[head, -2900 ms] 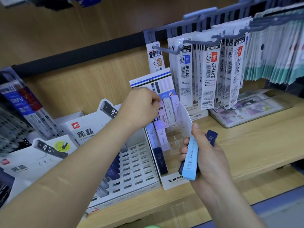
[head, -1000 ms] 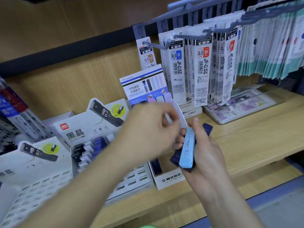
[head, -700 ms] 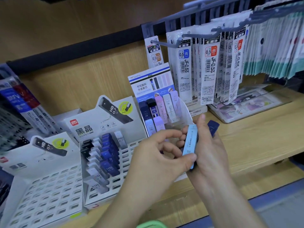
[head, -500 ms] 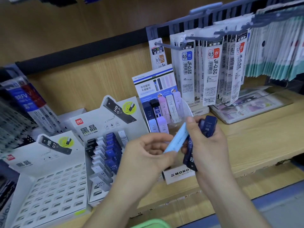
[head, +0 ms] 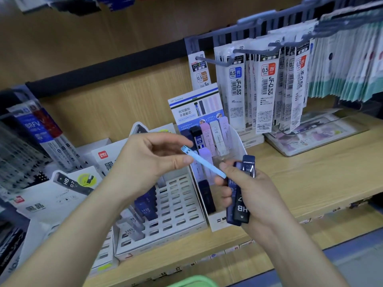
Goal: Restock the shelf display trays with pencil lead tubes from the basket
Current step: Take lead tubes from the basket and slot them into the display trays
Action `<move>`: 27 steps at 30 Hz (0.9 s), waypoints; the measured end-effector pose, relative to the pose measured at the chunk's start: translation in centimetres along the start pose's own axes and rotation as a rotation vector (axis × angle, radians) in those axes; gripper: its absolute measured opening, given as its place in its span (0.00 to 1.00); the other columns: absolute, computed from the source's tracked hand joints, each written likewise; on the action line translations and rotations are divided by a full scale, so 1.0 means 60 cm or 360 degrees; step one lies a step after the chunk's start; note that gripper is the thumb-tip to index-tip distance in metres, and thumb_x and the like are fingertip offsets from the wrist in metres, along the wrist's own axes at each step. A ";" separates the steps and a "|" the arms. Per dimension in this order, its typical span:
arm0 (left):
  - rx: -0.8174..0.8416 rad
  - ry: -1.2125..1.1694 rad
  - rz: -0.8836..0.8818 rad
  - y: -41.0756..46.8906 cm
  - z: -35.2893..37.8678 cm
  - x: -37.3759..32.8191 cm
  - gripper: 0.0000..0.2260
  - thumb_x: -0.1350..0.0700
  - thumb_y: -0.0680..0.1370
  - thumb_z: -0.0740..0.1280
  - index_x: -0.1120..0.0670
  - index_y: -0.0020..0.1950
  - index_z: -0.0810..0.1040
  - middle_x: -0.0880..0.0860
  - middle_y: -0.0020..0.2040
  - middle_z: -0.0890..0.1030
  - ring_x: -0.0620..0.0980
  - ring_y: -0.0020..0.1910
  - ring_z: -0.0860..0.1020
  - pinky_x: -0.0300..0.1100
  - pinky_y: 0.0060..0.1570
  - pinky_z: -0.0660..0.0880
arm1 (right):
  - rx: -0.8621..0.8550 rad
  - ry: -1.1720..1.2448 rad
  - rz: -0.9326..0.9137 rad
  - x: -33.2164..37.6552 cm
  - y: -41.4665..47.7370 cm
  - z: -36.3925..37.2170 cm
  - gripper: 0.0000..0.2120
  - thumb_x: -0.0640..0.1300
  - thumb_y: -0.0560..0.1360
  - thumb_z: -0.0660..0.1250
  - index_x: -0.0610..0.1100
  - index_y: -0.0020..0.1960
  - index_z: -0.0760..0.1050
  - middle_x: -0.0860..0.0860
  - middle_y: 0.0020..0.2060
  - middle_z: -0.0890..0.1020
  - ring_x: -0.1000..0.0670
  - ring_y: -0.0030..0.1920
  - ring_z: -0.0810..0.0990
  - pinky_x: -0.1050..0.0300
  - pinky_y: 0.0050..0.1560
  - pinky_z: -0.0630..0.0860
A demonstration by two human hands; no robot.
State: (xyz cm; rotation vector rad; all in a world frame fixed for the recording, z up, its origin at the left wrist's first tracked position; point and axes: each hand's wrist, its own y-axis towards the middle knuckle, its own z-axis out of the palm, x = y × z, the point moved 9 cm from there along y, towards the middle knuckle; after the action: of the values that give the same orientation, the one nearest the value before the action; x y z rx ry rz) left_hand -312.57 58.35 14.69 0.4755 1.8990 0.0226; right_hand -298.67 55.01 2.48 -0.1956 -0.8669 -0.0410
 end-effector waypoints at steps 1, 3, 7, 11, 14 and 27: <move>-0.0037 0.0054 0.0032 0.005 -0.006 -0.007 0.08 0.59 0.62 0.75 0.52 0.40 0.85 0.54 0.38 0.85 0.45 0.37 0.82 0.34 0.42 0.79 | -0.0015 0.0003 0.0025 -0.003 0.001 -0.001 0.08 0.43 0.77 0.68 0.40 0.54 0.76 0.47 0.28 0.78 0.53 0.23 0.69 0.63 0.22 0.67; -0.0149 0.0113 0.0056 0.017 -0.022 -0.016 0.05 0.60 0.65 0.75 0.53 0.39 0.85 0.55 0.36 0.84 0.48 0.34 0.81 0.36 0.40 0.80 | -0.0079 0.0027 0.0052 -0.007 0.004 -0.007 0.13 0.47 0.77 0.69 0.40 0.57 0.76 0.47 0.27 0.76 0.52 0.23 0.69 0.63 0.22 0.67; -0.0336 0.0537 0.0073 0.039 -0.034 -0.011 0.08 0.58 0.68 0.77 0.52 0.46 0.84 0.51 0.35 0.84 0.47 0.33 0.82 0.38 0.40 0.80 | -0.0158 0.0297 0.0104 -0.006 0.007 -0.018 0.10 0.49 0.77 0.69 0.42 0.49 0.74 0.48 0.28 0.74 0.53 0.24 0.69 0.63 0.22 0.66; -0.0366 0.0987 0.0134 0.041 -0.013 0.000 0.08 0.53 0.71 0.75 0.50 0.49 0.85 0.42 0.36 0.81 0.38 0.39 0.79 0.30 0.44 0.75 | -0.0192 0.0478 0.0124 -0.007 0.009 -0.023 0.08 0.47 0.76 0.69 0.43 0.48 0.74 0.48 0.28 0.73 0.53 0.25 0.69 0.64 0.22 0.67; -0.0314 0.1102 0.0130 0.045 -0.001 0.009 0.07 0.52 0.72 0.74 0.50 0.50 0.84 0.44 0.37 0.81 0.42 0.40 0.79 0.36 0.46 0.75 | -0.0183 0.0519 0.0149 -0.010 0.011 -0.022 0.06 0.44 0.76 0.68 0.43 0.50 0.74 0.48 0.29 0.74 0.53 0.25 0.69 0.63 0.22 0.68; -0.0038 0.1443 0.0151 0.070 0.036 0.014 0.12 0.54 0.73 0.74 0.48 0.56 0.82 0.44 0.40 0.79 0.45 0.44 0.77 0.43 0.52 0.75 | -0.0102 0.0558 0.0194 -0.016 0.012 -0.011 0.04 0.42 0.78 0.65 0.44 0.52 0.72 0.48 0.31 0.74 0.53 0.24 0.68 0.63 0.21 0.67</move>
State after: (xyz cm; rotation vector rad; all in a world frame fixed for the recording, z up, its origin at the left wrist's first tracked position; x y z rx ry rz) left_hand -309.52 62.06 14.13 0.5953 2.7504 0.3784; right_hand -298.71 55.57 1.26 -0.2914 -0.5035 0.0111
